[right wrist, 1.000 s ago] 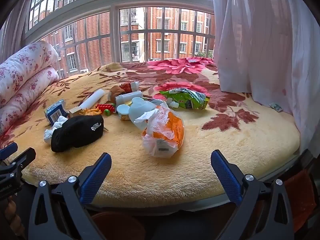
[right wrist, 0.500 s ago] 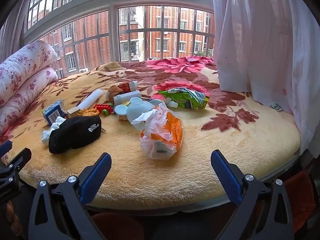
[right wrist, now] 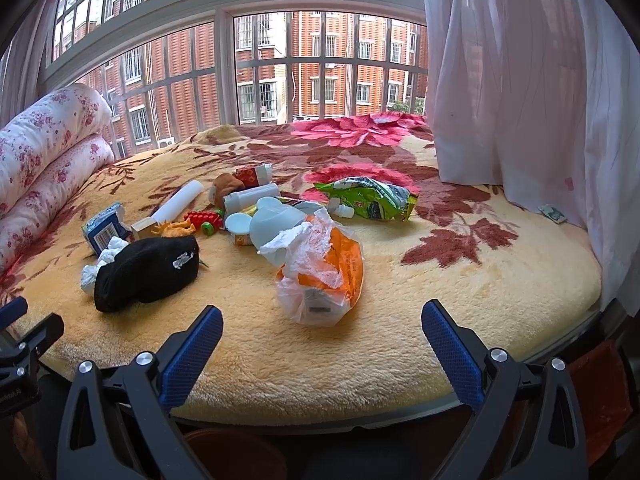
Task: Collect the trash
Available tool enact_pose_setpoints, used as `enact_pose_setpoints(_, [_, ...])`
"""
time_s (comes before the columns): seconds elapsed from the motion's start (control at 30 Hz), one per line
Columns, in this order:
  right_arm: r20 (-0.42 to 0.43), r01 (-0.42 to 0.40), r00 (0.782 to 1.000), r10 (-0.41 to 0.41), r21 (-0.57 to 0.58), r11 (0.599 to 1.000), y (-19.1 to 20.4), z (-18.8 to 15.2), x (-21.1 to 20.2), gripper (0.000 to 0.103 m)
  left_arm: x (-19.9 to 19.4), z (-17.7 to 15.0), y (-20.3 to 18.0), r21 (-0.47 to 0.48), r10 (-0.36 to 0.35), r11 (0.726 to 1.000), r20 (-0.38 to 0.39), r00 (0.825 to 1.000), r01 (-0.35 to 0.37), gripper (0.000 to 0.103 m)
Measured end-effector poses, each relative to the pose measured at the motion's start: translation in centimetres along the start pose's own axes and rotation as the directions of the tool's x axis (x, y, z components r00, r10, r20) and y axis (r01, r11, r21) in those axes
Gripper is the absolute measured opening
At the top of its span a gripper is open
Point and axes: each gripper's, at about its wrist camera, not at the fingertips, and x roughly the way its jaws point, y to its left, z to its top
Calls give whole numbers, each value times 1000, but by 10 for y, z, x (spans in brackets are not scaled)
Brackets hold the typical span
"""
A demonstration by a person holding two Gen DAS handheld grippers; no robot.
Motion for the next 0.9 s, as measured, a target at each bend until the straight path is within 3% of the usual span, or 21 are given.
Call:
enact_pose_setpoints(0.13, [14, 4, 1000, -4, -5, 1000, 1, 3, -3, 98, -1, 0, 2, -13, -19, 1000, -17, 1000, 19, 97])
enact_pose_setpoints(0.53, [24, 9, 1000, -9, -18, 1000, 1, 7, -4, 98, -11, 4, -6, 38, 60, 997, 28, 998, -61, 97])
enact_pose_setpoints(0.9, [15, 7, 1000, -7, -16, 1000, 2, 5, -1, 98, -15, 0, -14, 66, 46, 997, 59, 997, -50, 97])
